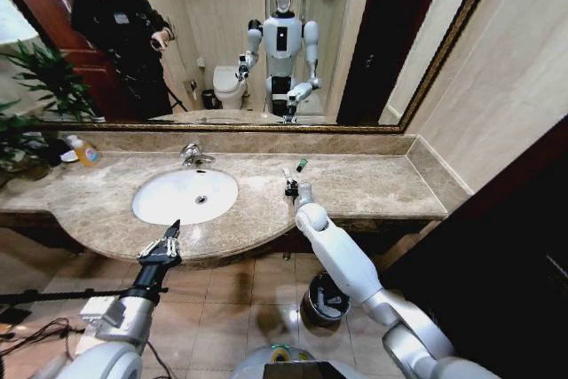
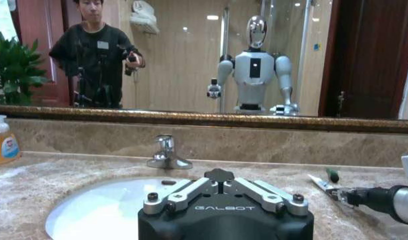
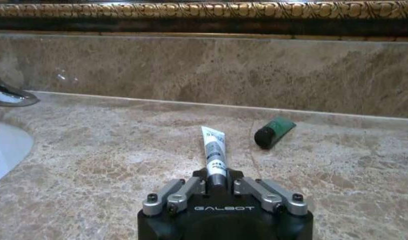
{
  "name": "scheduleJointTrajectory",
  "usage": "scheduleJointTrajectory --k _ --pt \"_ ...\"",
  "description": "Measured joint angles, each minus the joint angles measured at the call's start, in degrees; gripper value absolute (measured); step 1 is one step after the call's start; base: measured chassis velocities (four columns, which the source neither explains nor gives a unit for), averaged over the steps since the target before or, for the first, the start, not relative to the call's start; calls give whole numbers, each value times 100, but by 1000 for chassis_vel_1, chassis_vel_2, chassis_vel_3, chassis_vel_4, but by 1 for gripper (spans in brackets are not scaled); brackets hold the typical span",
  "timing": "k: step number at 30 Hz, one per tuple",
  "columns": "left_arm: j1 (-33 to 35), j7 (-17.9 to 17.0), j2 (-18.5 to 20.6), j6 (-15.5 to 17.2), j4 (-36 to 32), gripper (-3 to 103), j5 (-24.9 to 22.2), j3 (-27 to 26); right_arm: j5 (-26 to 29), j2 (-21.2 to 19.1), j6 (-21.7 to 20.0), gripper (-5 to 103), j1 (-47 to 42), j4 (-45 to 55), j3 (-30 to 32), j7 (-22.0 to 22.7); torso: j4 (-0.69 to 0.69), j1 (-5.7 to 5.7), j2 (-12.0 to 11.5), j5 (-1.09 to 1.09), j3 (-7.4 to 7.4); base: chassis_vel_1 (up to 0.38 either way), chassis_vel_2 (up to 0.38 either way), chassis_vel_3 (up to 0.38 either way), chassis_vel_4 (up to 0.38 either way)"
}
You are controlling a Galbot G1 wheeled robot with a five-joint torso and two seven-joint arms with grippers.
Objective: Pick up the trash from the sink and place it in the trash bin.
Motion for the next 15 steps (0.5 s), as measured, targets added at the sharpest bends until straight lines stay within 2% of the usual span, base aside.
scheduleJointTrajectory --k 9,15 --pt "0 0 0 0 0 0 0 0 15 -97 31 17 -79 353 -18 167 1 0 0 0 0 0 0 0 0" --pt "0 0 0 0 0 0 0 0 191 -589 -33 17 -420 1366 59 255 0 0 0 1 0 0 0 0 0"
